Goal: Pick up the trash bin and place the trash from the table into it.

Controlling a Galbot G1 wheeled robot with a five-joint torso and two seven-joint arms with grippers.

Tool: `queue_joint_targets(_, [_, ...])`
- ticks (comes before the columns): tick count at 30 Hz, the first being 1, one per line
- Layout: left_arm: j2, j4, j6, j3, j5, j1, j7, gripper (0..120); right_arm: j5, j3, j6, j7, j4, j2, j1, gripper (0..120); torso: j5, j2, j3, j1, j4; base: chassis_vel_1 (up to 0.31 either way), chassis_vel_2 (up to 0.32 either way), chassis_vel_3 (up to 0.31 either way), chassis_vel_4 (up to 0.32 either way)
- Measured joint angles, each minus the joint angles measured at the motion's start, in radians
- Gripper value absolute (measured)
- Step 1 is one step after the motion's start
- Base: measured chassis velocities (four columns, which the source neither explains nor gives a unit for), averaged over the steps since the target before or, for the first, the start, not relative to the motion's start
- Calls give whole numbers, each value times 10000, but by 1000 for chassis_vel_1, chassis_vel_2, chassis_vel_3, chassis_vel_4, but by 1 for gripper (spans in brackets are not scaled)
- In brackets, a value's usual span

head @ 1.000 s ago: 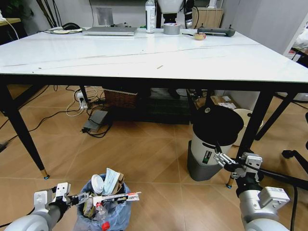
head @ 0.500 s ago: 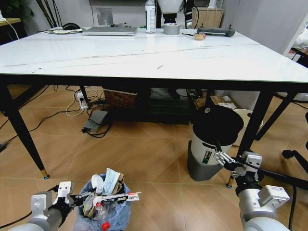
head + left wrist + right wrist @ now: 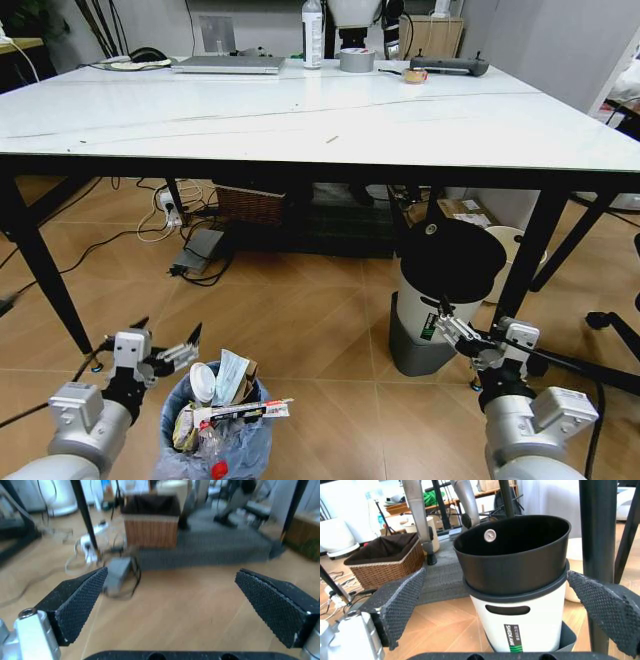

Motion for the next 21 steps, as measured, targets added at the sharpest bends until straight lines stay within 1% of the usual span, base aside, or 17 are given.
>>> queue_joint_targets(2, [23,-316,56,-31,1,-12,-9,100,-122,-46,-17,-19,1,22,-4,100,1,0,0,0,0,0,0,0,0])
queue_joint_targets(6, [52,-431,175,-36,62,-25,-26,100,-318,-44,-5,-25,3,19,-10,100,1,0,0,0,0,0,0,0,0])
queue_joint_targets(13, [188,-460,440,-39,564,-245,-59,100,-891,148,130,-30,-87,16,64,100,0,0,0,0,0,0,0,0,0])
queue_joint_targets(16, [220,-459,479,-58,616,-272,24,100,-1168,255,234,-26,-262,20,95,100,0,0,0,0,-1,0,0,0,0])
queue_joint_targets(21, [240,-441,529,-86,654,-228,120,100,-1176,287,236,-70,-316,17,107,100,0,0,0,0,0,0,0,0,0])
